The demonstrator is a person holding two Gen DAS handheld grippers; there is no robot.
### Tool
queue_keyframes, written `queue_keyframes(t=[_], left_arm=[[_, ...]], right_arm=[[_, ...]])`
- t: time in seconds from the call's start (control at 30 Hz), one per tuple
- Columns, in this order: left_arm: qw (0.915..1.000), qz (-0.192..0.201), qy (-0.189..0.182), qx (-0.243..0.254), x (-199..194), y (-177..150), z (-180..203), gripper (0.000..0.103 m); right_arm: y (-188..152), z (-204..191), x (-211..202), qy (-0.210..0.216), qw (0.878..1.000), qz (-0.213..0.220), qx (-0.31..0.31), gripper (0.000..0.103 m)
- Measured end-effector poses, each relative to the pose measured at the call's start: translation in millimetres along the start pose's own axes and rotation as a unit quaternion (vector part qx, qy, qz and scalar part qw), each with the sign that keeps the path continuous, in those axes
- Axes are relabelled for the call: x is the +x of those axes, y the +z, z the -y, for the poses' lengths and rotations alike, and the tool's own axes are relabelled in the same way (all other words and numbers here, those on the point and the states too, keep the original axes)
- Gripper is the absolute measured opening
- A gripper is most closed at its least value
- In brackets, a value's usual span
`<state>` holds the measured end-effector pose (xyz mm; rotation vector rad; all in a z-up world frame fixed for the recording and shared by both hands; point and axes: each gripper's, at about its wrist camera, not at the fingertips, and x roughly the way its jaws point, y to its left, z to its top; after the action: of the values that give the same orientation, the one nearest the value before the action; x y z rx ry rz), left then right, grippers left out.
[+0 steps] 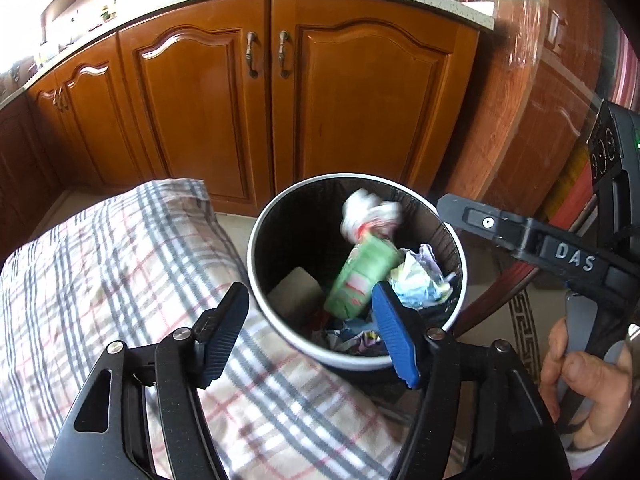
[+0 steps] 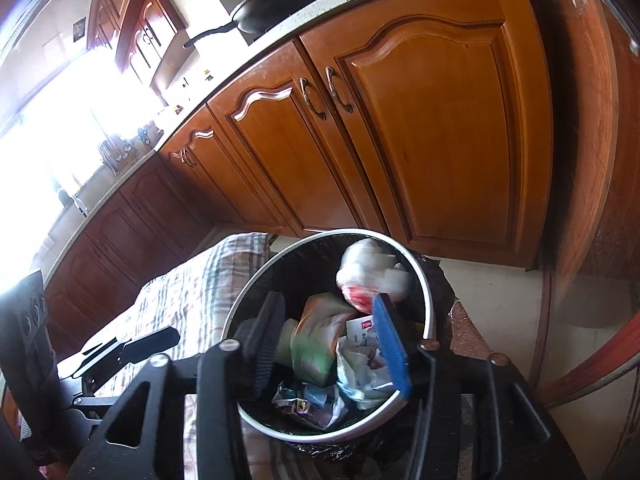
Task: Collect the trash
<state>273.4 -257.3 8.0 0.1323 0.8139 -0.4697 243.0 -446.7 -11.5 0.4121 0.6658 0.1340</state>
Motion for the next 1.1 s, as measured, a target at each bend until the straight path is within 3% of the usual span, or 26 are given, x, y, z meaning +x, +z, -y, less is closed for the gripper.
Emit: queue_keyframes(t=[0.03,0.33,0.5,0.8,0.97,1.1], left_arm=[[1.0000,0.001,0.001,-0.005,-3.7,-3.0,-3.4,0.071],[0.9971,0.038,-0.003,-0.066,-53.3,-45.7,-37.8,0.080],[0.9936,0.071,0.005,-0.088,-87.4,-72.5,-52.7,0.085],[0.9863,0.112,0.044,-0.112,-139.6,-122.3,-80.6,0.087],[0.9792,0.154,0.076,-0.107,-171.2,-143.3,-88.9,0.089],[0.9730,0.184,0.098,-0.100,-191.1,-156.3,-91.5,0.100]], right_arm=[[-1.0,-0.4,-2.2,0.004,1.000,0.001,0.002,0.067],[-22.3,-18.4,-28.7,0.016,1.000,0.022,0.006,0.093],[-45.3,-41.9,-48.3,0.025,0.999,0.041,0.000,0.100],[-89.1,-90.4,-71.4,0.028,0.998,0.052,-0.017,0.101],[-107.2,-112.8,-83.7,0.011,0.997,0.069,-0.030,0.101],[-119.1,-135.8,-104.0,-0.009,0.991,0.113,-0.076,0.103]])
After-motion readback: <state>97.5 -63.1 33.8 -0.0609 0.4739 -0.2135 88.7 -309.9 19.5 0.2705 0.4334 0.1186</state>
